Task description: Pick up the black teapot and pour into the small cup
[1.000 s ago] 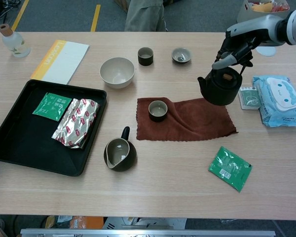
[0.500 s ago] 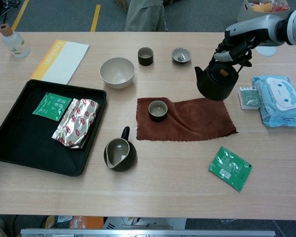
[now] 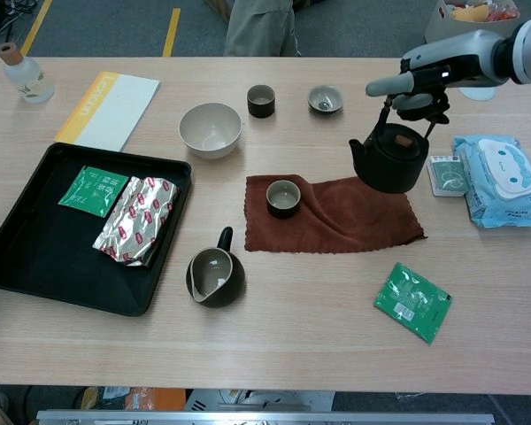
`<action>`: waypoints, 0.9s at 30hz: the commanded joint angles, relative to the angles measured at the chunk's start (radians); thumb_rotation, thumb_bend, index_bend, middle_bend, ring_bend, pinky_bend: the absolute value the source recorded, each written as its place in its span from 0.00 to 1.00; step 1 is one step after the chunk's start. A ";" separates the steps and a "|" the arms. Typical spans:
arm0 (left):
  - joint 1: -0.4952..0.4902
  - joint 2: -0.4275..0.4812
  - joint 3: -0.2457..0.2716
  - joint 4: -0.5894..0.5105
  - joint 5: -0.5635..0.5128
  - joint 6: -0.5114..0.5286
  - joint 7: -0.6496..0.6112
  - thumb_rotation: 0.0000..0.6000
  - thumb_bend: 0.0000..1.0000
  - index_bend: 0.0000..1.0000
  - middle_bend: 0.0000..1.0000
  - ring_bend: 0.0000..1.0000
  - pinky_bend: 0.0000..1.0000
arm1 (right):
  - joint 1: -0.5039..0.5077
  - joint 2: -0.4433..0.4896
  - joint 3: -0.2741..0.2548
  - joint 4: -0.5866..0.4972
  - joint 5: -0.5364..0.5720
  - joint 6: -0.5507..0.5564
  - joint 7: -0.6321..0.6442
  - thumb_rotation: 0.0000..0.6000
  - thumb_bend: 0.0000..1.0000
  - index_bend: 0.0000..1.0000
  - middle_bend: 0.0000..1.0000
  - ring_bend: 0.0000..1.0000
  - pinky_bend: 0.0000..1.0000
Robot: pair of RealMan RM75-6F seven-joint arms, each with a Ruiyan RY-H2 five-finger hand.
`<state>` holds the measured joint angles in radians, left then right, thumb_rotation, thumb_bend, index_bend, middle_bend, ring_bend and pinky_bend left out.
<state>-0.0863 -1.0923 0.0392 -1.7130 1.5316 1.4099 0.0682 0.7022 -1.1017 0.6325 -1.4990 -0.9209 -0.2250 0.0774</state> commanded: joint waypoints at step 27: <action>0.001 0.002 0.002 -0.001 0.007 0.003 -0.004 1.00 0.29 0.11 0.19 0.16 0.17 | 0.003 0.020 0.004 -0.017 0.001 0.020 -0.018 0.50 0.68 0.93 0.90 0.93 0.41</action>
<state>-0.0855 -1.0899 0.0414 -1.7142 1.5382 1.4125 0.0646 0.7050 -1.0828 0.6366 -1.5161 -0.9200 -0.2041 0.0605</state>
